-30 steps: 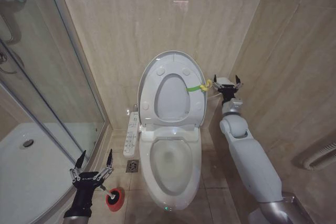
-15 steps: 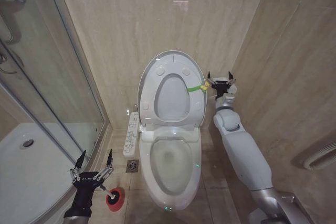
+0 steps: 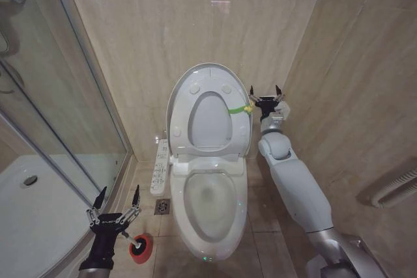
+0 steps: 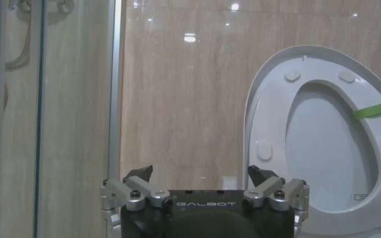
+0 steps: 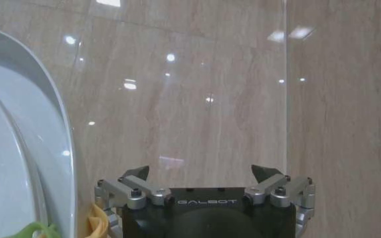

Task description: Open the toilet lid, clean the toilet bowl with a toilet brush, close the toilet lid, and flush.

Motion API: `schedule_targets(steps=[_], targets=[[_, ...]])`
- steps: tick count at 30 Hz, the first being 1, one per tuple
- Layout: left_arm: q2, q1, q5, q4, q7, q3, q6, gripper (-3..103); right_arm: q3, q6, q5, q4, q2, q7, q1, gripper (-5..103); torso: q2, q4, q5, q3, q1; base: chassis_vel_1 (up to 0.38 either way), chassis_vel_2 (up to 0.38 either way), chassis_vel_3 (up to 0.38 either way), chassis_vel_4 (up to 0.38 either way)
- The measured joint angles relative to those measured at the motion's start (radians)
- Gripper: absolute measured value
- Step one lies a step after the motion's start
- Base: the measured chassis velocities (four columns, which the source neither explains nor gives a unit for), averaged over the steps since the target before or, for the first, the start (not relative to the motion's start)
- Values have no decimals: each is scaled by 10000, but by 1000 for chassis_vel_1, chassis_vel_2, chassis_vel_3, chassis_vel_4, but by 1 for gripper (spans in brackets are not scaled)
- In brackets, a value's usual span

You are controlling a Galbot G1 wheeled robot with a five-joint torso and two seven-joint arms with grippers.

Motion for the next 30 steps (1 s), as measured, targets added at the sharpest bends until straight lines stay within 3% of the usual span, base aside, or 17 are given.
schedule_targets(steps=[8,15,30], targets=[[0,0,0,0,0,0,0,97,118,88,-18,-270,-323,-114,132,100,1,17,-2,0,0,0,0,0,0],[0,0,0,-1,0,0,0,97,436,323,-71,-618,-720,-285,235,100,1,-2,0,0,0,0,0,0,0],[0,0,0,0,0,0,0,97,287,401,-183,-993,-464,-296,525,100,0,2,-1,0,0,0,0,0,0]])
